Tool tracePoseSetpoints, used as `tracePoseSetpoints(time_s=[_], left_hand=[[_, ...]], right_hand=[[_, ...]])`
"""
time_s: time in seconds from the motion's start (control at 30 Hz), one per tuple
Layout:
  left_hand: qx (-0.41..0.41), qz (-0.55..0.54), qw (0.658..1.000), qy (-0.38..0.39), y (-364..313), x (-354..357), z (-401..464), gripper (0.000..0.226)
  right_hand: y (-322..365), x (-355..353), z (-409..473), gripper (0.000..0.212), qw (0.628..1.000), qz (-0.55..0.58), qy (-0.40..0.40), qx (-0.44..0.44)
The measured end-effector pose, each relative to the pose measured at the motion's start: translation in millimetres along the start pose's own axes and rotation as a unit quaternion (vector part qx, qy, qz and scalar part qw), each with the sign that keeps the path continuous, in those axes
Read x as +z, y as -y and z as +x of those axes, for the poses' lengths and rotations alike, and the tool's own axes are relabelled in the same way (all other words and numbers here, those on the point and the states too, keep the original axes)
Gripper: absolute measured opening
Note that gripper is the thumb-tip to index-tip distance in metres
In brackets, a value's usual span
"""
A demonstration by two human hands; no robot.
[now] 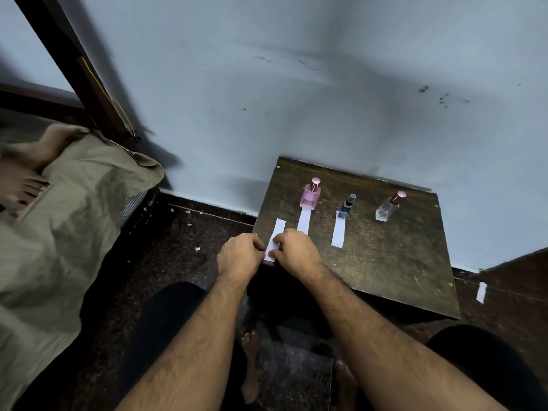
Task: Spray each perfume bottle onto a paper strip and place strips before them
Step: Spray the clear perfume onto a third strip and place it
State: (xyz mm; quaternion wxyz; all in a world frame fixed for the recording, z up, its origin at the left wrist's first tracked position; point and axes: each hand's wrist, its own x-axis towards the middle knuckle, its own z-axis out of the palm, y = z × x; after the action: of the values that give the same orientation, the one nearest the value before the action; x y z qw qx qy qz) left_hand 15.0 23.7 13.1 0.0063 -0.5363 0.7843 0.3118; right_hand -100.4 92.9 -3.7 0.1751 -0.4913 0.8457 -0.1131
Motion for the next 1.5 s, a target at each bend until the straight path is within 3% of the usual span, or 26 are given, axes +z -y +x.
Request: tracePoseSetpoints(time_s=[0.3, 0.73, 1.0, 1.23, 1.5], left_hand=[[-0.001, 0.012, 1.000, -0.002, -5, 0, -4, 0.020], [0.037, 0.035, 0.999, -0.001, -13, 3, -5, 0.038], [0.039, 0.027, 0.999, 0.012, -12, 5, -4, 0.039], [0.042, 0.041, 0.998, 0.012, -11, 5, -2, 0.041], [0.046, 0.082, 0.996, -0.004, -21, 8, 8, 0.021]], right_hand=[[-4, 5, 5, 0.018, 1.000, 0.012, -0.011, 0.001], [-17, 2, 8, 0.005, 0.961, 0.252, -0.040, 0.110], [-17, 1, 8, 0.024, 0.932, 0.348, -0.028, 0.099], [-20, -5, 7, 0.037, 0.942, 0.314, -0.032, 0.115], [-16, -12, 7, 0.007, 0.964, 0.233, -0.083, 0.096]])
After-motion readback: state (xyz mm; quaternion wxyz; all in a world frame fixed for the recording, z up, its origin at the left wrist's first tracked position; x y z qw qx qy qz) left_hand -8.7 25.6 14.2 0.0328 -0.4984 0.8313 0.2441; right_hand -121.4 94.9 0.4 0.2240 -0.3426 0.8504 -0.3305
